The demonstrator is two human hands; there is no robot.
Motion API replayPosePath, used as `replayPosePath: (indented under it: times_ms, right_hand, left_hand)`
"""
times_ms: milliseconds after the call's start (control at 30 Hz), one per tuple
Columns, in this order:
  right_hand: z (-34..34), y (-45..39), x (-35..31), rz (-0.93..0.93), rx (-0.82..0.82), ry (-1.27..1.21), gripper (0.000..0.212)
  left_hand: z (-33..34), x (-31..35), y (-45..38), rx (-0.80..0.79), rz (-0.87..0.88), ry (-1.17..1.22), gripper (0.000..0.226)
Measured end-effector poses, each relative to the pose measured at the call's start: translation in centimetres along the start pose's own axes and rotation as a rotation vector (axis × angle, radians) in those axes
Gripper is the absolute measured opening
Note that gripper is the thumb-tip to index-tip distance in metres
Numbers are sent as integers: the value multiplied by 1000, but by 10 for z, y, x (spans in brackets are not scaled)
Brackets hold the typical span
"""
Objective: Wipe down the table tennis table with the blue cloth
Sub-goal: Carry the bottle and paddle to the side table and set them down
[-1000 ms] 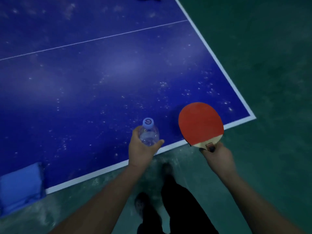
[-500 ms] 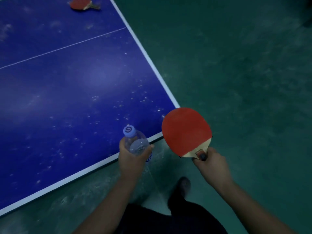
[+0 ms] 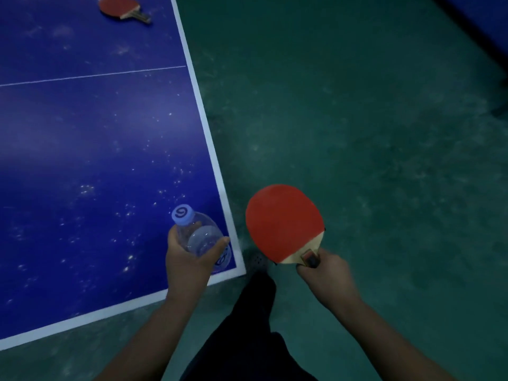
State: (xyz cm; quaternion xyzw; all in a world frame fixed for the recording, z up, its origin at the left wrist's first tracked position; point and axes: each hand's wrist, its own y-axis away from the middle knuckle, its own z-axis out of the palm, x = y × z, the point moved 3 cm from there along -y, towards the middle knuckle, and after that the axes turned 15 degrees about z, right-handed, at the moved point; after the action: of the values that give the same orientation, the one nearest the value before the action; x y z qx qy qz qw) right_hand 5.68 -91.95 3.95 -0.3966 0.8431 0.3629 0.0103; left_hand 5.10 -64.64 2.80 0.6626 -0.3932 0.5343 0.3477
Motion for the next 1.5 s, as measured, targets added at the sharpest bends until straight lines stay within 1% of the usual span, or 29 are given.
replayPosePath:
  times_ms: [167, 300, 400, 533, 633, 767, 833, 900, 1000, 1133, 1233, 1367, 1500]
  right_hand:
    - [-28, -82, -63, -40, -21, 77, 19]
    - [-45, -143, -120, -95, -44, 135, 18]
    - [-57, -180, -164, -150, -59, 206, 25]
    - [-71, -224, -223, -184, -103, 192, 23]
    - [-79, -259, -267, -243, -141, 175, 23]
    - [-91, -311, -336, -335, -202, 189, 21]
    - [-99, -339, -371, -384, -225, 218, 24]
    - [-106, -364, -406, -439, -264, 267, 25]
    - [-113, -393, -462, -513, -326, 306, 19]
    - [-116, -413, -530, -603, -392, 347, 19]
    - [-105, -429, -577, -625, -417, 377, 15]
    - [-72, -448, -648, -667, -414, 416, 16]
    - [-30, -456, -728, -674, -412, 400, 14]
  left_hand:
    - [57, -8, -67, 88, -23, 39, 75]
    - [88, -8, -124, 169, -41, 34, 77]
    - [102, -10, -161, 231, -46, 17, 78]
    - [120, -8, -209, 287, -46, -4, 74]
    - [139, -3, -244, 346, -47, -11, 68]
    - [169, 11, -296, 472, -63, -39, 68]
    - [186, 20, -321, 528, -83, -54, 69]
    - [198, 32, -343, 633, -113, -85, 70]
    - [212, 47, -374, 731, -157, -91, 72]
    - [218, 60, -414, 812, -190, -90, 71]
    - [215, 62, -454, 837, -186, -75, 69]
    - [198, 54, -519, 871, -179, -63, 73]
    - [165, 41, -593, 888, -153, -30, 72]
